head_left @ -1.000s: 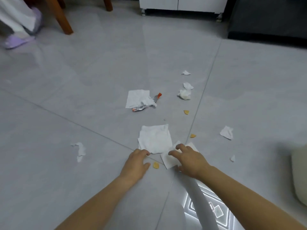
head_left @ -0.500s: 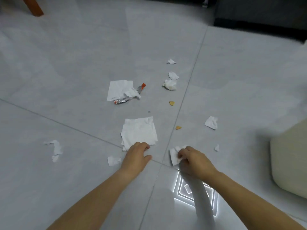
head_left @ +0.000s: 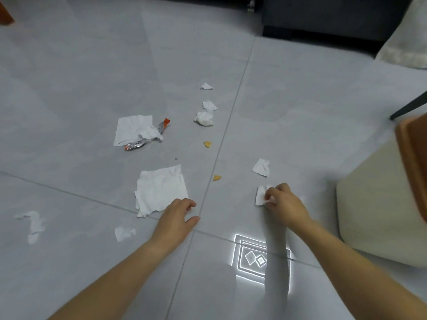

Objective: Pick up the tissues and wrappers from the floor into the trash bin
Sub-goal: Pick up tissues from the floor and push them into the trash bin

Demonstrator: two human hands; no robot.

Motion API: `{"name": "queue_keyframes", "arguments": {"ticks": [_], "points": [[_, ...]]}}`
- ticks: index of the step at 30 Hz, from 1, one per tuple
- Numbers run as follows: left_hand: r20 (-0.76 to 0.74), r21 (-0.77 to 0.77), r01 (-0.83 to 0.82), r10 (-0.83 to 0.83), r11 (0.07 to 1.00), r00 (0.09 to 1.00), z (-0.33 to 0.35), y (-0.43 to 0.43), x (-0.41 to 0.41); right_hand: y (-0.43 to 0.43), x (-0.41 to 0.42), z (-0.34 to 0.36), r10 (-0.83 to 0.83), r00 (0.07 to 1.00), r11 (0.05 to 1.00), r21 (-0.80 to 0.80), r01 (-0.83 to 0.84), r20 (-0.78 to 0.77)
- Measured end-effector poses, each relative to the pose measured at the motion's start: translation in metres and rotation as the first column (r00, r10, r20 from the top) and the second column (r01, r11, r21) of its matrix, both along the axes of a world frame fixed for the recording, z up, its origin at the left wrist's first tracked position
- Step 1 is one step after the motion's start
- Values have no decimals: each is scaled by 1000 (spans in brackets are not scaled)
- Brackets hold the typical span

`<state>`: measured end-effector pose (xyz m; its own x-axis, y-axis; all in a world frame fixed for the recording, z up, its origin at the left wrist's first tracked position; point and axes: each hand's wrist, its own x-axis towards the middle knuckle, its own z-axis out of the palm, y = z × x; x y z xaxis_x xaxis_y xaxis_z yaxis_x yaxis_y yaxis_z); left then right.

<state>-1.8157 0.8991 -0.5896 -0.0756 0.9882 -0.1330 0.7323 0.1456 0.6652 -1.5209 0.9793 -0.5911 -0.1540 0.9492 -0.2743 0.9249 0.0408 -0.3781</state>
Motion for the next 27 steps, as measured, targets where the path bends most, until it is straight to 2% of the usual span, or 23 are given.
{"name": "queue_keyframes", "arguments": {"ticks": [7, 11, 14, 17, 21, 24, 27], "points": [[7, 6, 19, -19, 1000, 1000, 0, -2, 6, -9, -9, -12, 47, 999, 999, 4, -47, -14], [17, 38, 52, -52, 998, 998, 11, 1, 16, -22, -12, 2, 47, 977, 998, -32, -54, -208], [6, 45, 54, -54, 998, 999, 16, 3, 17, -24, -5, 16, 94, 968, 995, 49, -85, -233], [-29, 28, 6, -6, 1000, 1000, 18, 2, 6, -17, 20, 29, -49, 976, 992, 102, 72, -212], [-44, 21, -28, 29, 999, 999, 21, 0, -4, -8, 58, 30, -284, 930, 947, 87, 310, -233], [-44, 10, -38, 39, 999, 998, 24, -4, -10, -4, 69, 20, -368, 914, 927, 16, 376, -173], [-57, -1, -76, 76, 997, 995, 28, -12, -23, 0, 68, 3, -323, 941, 946, 11, 325, -102]]}}
